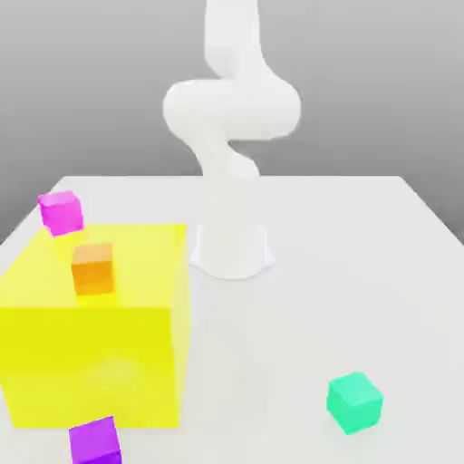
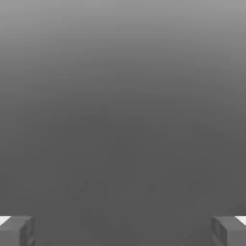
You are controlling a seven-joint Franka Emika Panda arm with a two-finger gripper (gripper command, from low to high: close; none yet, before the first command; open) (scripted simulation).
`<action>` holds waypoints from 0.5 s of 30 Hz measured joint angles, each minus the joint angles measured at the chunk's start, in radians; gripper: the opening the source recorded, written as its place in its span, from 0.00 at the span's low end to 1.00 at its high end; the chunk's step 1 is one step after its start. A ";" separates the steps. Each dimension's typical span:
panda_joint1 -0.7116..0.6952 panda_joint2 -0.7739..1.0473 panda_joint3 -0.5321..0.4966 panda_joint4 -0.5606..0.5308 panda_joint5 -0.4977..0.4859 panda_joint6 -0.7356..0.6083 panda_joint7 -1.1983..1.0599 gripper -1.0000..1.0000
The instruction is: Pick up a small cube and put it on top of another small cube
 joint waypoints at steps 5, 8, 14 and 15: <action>0.020 0.187 0.050 -0.050 -0.017 0.085 0.010 0.50; 0.032 0.296 0.079 -0.080 -0.029 0.135 0.016 0.50; 0.060 0.513 0.133 -0.139 -0.058 0.233 0.033 0.50; 0.065 0.550 0.142 -0.148 -0.063 0.250 0.037 0.50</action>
